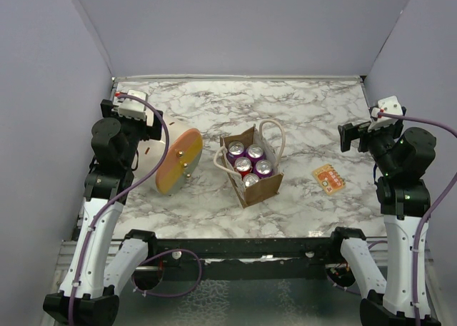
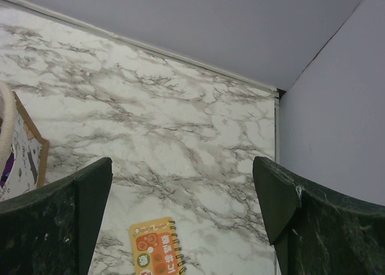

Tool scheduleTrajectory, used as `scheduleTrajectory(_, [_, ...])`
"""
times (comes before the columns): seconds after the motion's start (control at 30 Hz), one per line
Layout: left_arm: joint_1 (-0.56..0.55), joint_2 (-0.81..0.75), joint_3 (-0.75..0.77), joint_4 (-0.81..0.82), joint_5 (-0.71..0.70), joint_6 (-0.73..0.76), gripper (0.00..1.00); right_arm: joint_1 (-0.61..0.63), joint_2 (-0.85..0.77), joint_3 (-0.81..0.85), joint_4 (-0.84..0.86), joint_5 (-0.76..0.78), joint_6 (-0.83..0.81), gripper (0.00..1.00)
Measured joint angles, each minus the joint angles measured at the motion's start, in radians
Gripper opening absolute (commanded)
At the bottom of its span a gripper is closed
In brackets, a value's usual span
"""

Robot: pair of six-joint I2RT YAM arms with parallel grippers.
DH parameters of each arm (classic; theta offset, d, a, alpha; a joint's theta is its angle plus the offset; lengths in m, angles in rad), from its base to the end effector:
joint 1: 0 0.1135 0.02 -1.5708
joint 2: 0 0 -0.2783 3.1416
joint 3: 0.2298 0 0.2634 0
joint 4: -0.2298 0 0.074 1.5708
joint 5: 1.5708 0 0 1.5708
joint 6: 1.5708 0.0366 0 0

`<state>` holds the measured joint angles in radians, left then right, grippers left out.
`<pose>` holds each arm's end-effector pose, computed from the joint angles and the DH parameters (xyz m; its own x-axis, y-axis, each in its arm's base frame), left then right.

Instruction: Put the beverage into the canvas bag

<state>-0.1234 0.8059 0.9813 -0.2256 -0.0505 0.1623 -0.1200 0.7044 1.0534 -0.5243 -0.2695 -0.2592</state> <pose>0.1786 -0.0203 0.4126 -0.0374 0.1673 -0.9852 0.0800 0.9832 0.1639 0.1362 -0.0066 0.4187 -0.1302 -0.2331 -0.9637 -0.1844 0.9607 -0.2075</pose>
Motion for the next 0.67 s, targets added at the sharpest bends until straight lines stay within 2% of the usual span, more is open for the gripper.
scheduleTrajectory(0.67, [0.005, 0.0, -0.002, 0.0, 0.01, -0.015, 0.99, 0.0, -0.001, -0.003, 0.0, -0.006, 0.0, 1.0])
